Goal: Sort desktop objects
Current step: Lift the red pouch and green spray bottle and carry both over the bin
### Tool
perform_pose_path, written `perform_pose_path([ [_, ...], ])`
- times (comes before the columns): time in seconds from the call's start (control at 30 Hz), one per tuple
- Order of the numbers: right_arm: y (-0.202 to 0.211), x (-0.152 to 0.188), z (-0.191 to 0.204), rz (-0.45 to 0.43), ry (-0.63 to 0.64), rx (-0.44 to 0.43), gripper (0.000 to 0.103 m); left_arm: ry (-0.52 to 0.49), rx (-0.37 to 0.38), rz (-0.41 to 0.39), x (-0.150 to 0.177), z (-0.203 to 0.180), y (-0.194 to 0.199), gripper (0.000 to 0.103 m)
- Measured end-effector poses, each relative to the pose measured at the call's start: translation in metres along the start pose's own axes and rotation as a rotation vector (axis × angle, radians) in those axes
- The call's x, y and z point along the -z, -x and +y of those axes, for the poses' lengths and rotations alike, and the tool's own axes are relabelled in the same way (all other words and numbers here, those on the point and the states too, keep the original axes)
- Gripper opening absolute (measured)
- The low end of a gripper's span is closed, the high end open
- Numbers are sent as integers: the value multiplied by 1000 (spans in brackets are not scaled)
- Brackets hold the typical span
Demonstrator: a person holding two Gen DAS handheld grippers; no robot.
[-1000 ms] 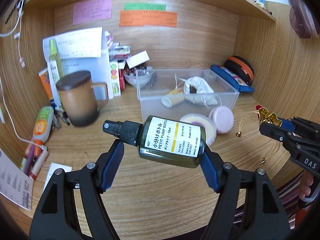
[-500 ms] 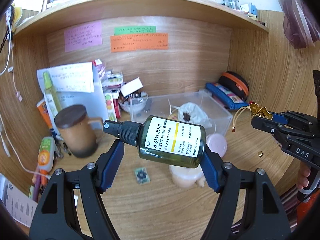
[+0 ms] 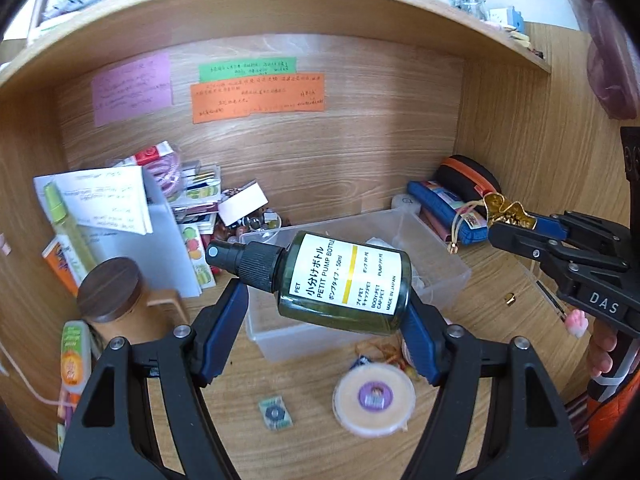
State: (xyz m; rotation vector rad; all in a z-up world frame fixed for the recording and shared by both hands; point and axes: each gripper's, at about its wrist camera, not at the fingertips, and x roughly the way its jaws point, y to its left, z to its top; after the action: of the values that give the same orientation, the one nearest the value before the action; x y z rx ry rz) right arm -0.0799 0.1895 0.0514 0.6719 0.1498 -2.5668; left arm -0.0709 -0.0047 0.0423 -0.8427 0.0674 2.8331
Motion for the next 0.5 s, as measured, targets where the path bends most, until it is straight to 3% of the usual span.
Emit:
perform_pose_path([
  [0.5,-73,-22,-32,91,-17,-6,26,41,27,108,-32,25,-76,73],
])
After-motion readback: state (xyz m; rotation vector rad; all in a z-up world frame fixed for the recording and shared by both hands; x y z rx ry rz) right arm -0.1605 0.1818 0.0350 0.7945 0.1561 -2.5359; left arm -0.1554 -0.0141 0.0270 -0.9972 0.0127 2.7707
